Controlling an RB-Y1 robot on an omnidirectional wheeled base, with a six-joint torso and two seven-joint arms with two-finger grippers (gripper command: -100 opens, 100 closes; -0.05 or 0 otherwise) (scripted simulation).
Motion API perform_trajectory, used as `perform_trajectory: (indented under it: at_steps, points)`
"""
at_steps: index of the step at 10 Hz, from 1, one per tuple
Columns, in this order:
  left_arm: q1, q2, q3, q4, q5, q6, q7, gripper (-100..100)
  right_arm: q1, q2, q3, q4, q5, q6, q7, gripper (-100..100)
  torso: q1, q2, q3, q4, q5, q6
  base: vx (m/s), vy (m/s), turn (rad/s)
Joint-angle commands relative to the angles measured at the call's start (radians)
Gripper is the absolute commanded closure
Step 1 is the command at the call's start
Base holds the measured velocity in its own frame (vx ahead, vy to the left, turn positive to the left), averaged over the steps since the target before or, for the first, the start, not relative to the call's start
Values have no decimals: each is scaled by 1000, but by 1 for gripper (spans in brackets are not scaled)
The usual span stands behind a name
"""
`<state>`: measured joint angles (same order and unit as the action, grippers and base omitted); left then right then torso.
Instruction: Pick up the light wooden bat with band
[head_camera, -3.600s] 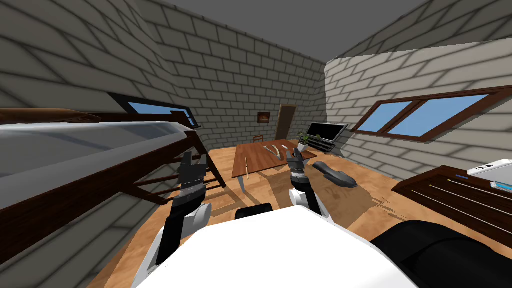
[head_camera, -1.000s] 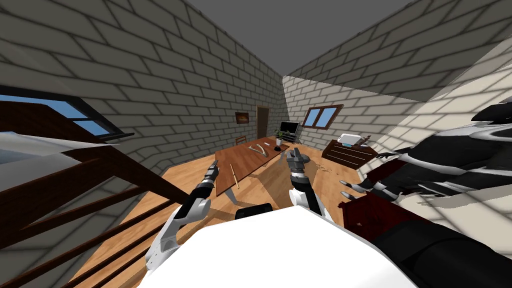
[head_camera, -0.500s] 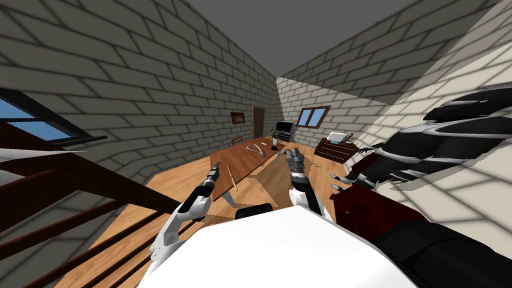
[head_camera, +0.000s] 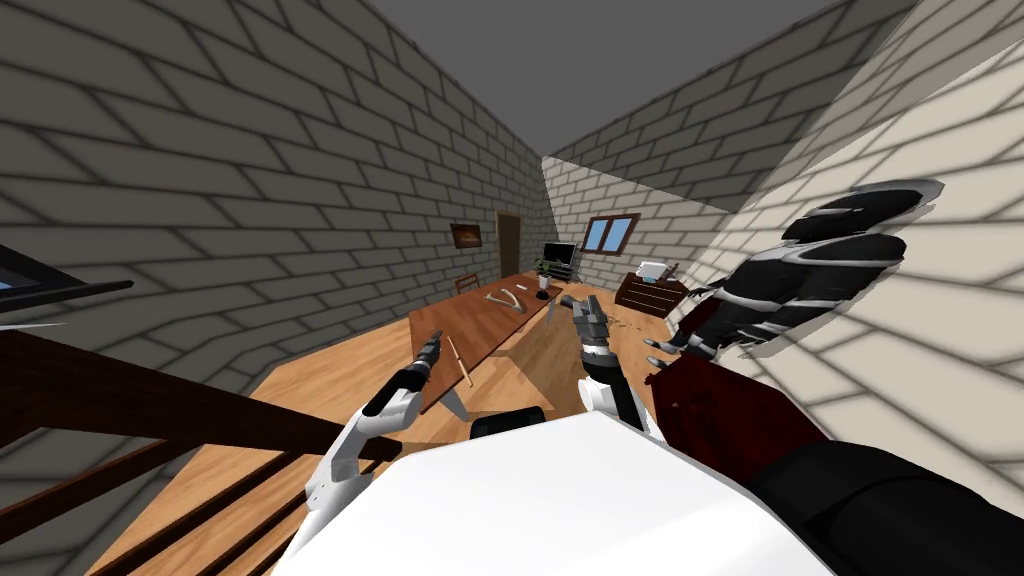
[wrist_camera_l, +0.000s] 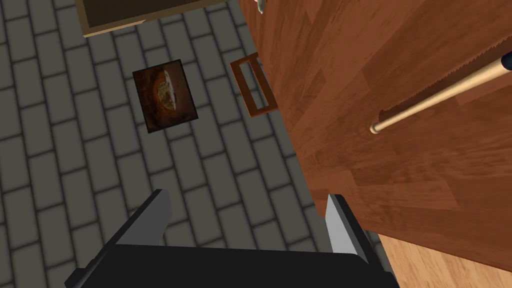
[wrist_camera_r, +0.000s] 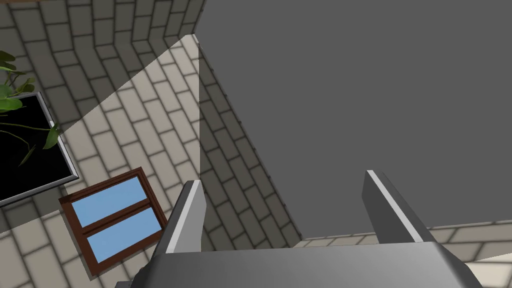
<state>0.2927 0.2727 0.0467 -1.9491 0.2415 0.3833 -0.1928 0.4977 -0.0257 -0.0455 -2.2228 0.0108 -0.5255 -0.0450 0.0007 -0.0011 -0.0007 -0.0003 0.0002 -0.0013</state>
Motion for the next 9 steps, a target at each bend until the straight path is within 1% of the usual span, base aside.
perform_trajectory:
  at_steps: [1,2,3,4,5,6,7,8,9]
  points:
    - [-15,10,0,31,19,50,-20,-100,0,0,0,0,0,0,0,0,0,0,0,0,0,0,2,24,-198]
    - [-15,10,0,31,19,70,-20,-100,0,0,0,0,0,0,0,0,0,0,0,0,0,1,4,29,-159]
    - [-30,23,1,63,38,102,-39,-100,0,0,0,0,0,0,0,0,0,0,0,0,0,0,10,34,-228]
    - [-30,23,1,63,38,132,-39,-100,0,0,0,0,0,0,0,0,1,-1,0,0,0,1,7,38,-143]
    - [-46,35,2,96,58,163,-58,-100,0,0,0,0,0,0,0,0,1,0,0,0,0,0,6,39,-248]
    - [-46,35,2,96,58,189,-58,-100,0,0,0,0,0,0,0,0,1,0,0,0,0,1,4,39,-136]
    - [-61,48,3,129,77,221,-77,-100,0,0,0,0,0,0,0,0,1,0,0,0,0,0,9,39,-272]
    - [-61,48,3,129,77,254,-77,-100,0,0,0,0,0,0,0,0,1,0,0,0,0,1,6,36,-102]
    - [-77,62,4,163,97,286,-95,-100,0,0,0,0,0,0,0,0,1,0,0,0,0,0,2,36,-219]
